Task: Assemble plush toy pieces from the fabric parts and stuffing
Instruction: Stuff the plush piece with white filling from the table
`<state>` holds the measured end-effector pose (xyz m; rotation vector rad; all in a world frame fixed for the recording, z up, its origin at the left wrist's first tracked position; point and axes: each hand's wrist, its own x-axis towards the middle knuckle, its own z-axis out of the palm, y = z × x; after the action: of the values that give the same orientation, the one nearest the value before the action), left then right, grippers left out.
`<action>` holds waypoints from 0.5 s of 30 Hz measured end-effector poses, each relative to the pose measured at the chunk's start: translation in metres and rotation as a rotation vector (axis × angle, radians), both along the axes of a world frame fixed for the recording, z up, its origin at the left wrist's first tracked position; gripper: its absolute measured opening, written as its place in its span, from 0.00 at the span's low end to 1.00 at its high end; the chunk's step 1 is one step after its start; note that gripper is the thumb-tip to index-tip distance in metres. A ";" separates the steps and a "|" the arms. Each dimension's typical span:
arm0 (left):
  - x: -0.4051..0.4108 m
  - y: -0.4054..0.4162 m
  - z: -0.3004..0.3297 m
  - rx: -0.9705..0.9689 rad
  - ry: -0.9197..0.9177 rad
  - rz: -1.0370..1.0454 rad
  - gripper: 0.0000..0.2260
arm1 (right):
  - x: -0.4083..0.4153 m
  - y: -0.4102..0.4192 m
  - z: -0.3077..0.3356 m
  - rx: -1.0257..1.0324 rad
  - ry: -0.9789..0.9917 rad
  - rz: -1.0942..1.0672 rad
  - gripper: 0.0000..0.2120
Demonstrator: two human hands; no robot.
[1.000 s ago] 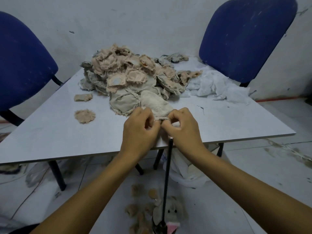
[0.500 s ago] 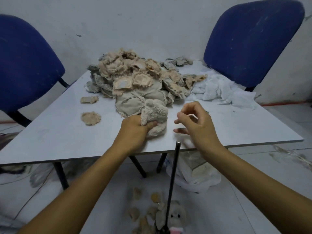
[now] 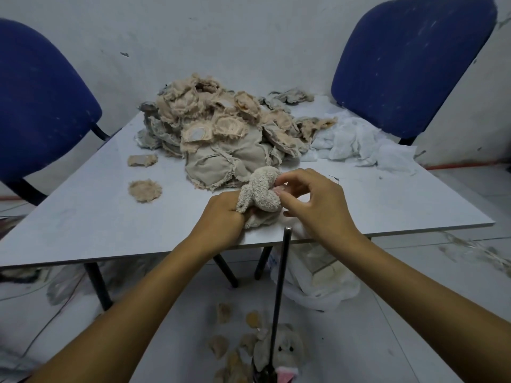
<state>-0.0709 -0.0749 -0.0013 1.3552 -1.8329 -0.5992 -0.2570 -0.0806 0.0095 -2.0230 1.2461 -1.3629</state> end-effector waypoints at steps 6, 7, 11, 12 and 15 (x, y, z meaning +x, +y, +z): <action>0.000 -0.001 -0.002 -0.003 0.005 0.007 0.07 | -0.004 -0.002 0.002 0.164 -0.118 0.046 0.06; 0.000 -0.001 -0.003 -0.008 0.004 0.013 0.08 | -0.003 0.000 0.002 0.252 -0.230 0.075 0.05; -0.001 0.002 -0.003 -0.022 -0.025 0.016 0.13 | -0.001 0.001 0.003 0.490 -0.485 0.099 0.06; -0.002 0.004 -0.002 -0.027 -0.032 0.015 0.13 | -0.003 0.000 0.004 0.527 -0.496 0.119 0.05; -0.002 0.006 0.003 -0.043 -0.046 0.005 0.13 | -0.005 -0.002 0.002 0.600 -0.522 0.118 0.06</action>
<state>-0.0725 -0.0693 0.0015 1.3550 -1.8675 -0.5269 -0.2622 -0.0829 0.0117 -1.2123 1.0953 -1.1682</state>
